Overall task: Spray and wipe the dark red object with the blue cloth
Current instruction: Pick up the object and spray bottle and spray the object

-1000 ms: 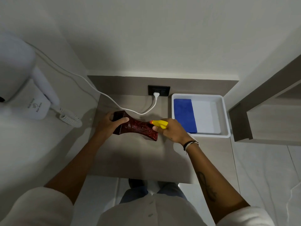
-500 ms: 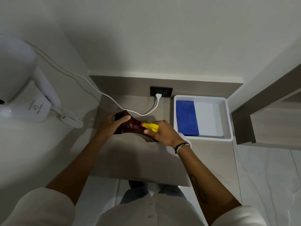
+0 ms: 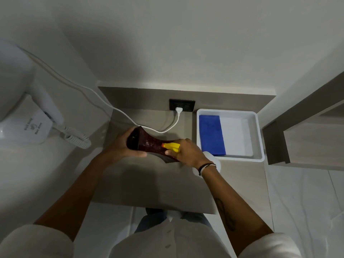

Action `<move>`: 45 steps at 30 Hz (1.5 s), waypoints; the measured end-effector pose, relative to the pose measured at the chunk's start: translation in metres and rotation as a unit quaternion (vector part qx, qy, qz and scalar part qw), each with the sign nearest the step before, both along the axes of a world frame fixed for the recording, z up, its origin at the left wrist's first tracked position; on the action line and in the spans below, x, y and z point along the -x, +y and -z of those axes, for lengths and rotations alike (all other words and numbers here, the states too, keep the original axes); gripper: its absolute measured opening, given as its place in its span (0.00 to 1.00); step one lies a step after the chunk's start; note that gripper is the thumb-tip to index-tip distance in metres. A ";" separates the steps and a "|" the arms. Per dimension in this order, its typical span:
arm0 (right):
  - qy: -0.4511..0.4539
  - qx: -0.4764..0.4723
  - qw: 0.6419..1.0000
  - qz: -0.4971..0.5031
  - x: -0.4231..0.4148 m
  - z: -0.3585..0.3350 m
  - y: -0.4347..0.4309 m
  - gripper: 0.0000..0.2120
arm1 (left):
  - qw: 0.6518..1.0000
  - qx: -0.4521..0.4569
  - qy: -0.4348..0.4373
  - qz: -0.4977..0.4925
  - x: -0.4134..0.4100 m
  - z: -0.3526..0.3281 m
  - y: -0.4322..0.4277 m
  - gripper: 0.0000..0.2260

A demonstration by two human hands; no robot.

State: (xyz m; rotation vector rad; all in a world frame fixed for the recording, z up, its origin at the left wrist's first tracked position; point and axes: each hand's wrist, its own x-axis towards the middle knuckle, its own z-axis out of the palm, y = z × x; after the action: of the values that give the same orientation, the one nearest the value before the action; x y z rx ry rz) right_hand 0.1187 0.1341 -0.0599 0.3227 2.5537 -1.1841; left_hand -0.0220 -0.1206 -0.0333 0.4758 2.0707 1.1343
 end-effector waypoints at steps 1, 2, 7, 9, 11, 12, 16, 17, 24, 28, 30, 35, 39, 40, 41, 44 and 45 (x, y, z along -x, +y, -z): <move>-0.005 0.012 1.000 0.006 -0.004 0.001 0.005 0.25 | 1.000 0.009 0.016 0.021 0.001 0.001 -0.003 0.45; -0.006 0.025 1.000 0.011 -0.008 0.002 0.010 0.26 | 0.999 0.015 0.034 0.036 0.002 0.003 -0.005 0.48; 0.062 0.098 0.993 0.009 -0.004 -0.008 0.003 0.19 | 0.995 0.018 0.093 0.037 0.000 0.003 -0.003 0.49; 0.086 0.121 0.989 0.018 0.000 -0.012 -0.005 0.18 | 0.991 0.026 0.125 0.048 0.001 0.002 0.000 0.46; 0.095 0.113 0.989 0.014 0.001 -0.013 -0.005 0.18 | 0.986 0.042 0.150 0.053 0.001 -0.003 0.004 0.45; 0.088 0.100 0.991 0.007 -0.001 -0.013 -0.002 0.18 | 0.985 0.045 0.158 0.053 -0.001 -0.006 0.005 0.45; -0.007 0.015 0.999 0.040 -0.017 -0.005 0.013 0.23 | 0.985 0.033 0.165 0.041 -0.007 -0.014 0.009 0.39; -0.011 -0.004 0.999 0.046 -0.020 -0.002 0.017 0.23 | 0.986 0.034 0.159 0.023 -0.007 -0.016 0.010 0.36; 0.073 0.068 0.994 0.035 -0.026 -0.005 0.009 0.16 | 0.986 0.087 0.080 -0.113 0.001 -0.009 0.018 0.10; 0.122 0.089 0.988 0.015 -0.012 -0.011 -0.017 0.16 | 0.982 0.108 0.054 -0.144 0.003 -0.008 0.021 0.10; 0.125 0.054 0.991 0.007 -0.006 -0.010 -0.024 0.18 | 0.983 0.107 0.038 -0.144 0.003 -0.010 0.022 0.18; 0.087 -0.024 0.996 0.009 -0.015 -0.002 -0.012 0.23 | 0.988 0.058 0.017 -0.143 0.001 -0.010 0.022 0.29; 0.053 -0.064 0.996 0.043 -0.026 0.004 0.000 0.24 | 0.993 0.038 0.010 -0.115 -0.001 -0.003 0.020 0.36; 0.049 -0.062 0.996 0.043 -0.027 0.004 0.002 0.24 | 0.993 0.047 0.008 -0.112 -0.001 -0.001 0.020 0.39; 0.051 -0.058 0.996 0.040 -0.027 0.002 0.002 0.24 | 0.993 0.055 0.006 -0.105 -0.001 -0.002 0.020 0.41; 0.089 -0.040 0.995 0.023 -0.019 -0.007 -0.007 0.23 | 0.997 0.028 0.012 -0.074 -0.003 -0.004 0.022 0.38; 0.109 -0.026 0.994 0.019 -0.016 -0.009 -0.013 0.22 | 0.998 0.017 0.009 -0.066 -0.003 -0.005 0.022 0.37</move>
State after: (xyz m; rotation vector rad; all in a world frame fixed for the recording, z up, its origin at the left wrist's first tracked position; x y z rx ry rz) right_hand 0.1348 0.1211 -0.0505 0.2672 2.7798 -1.2295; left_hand -0.0188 -0.0985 -0.0286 0.3377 2.1611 1.1726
